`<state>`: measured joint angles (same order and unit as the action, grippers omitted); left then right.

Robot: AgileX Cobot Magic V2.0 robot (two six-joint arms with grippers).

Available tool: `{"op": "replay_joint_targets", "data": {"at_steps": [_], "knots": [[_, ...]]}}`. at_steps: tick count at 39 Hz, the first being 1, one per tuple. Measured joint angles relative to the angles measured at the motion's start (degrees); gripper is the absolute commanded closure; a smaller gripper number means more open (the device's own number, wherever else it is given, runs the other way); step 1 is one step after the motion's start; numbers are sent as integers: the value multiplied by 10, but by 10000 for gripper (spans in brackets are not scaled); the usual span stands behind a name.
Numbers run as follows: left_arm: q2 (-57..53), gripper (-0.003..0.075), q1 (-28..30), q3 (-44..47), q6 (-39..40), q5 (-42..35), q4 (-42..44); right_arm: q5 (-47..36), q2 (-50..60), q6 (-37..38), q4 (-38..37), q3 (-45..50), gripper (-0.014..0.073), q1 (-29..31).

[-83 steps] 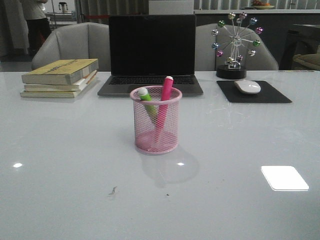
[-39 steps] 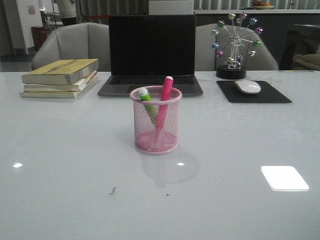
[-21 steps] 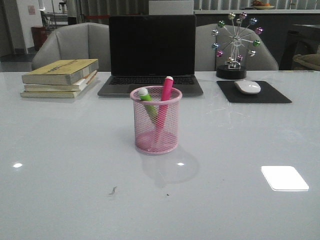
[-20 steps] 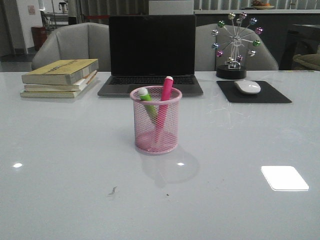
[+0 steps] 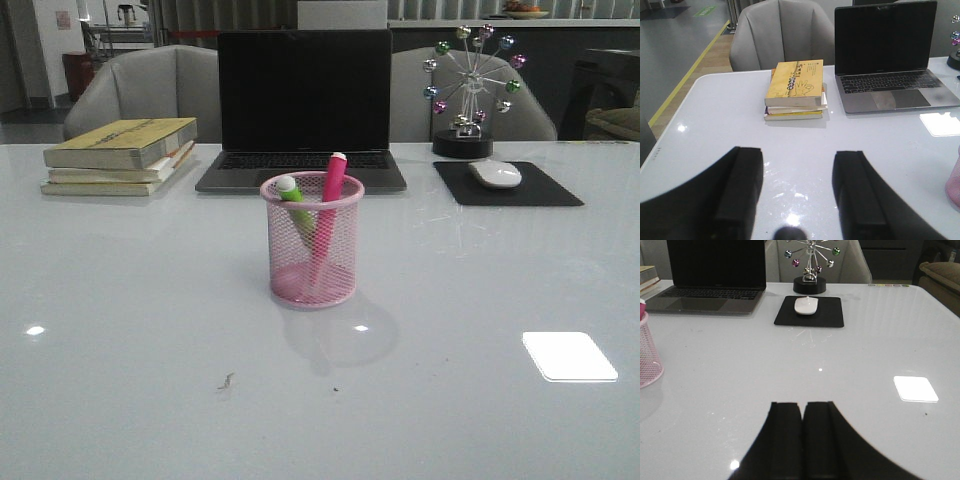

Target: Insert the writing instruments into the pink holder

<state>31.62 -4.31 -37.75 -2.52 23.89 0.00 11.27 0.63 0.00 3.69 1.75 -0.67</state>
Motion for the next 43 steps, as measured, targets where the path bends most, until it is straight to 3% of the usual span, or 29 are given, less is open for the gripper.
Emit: {"op": "replay_joint_targets", "data": {"at_steps": [29, 33, 39, 43], "knots": [[0, 337, 0, 0, 0, 0, 4, 6, 0, 0, 0, 0, 563, 0], [0, 410, 0, 0, 0, 0, 8, 6, 0, 0, 0, 0, 563, 0], [-1, 637, 0, 16, 0, -24, -3, 6, 0, 0, 0, 0, 563, 0], [-11, 620, 0, 32, 0, -60, -21, 6, 0, 0, 0, 0, 563, 0]]}}
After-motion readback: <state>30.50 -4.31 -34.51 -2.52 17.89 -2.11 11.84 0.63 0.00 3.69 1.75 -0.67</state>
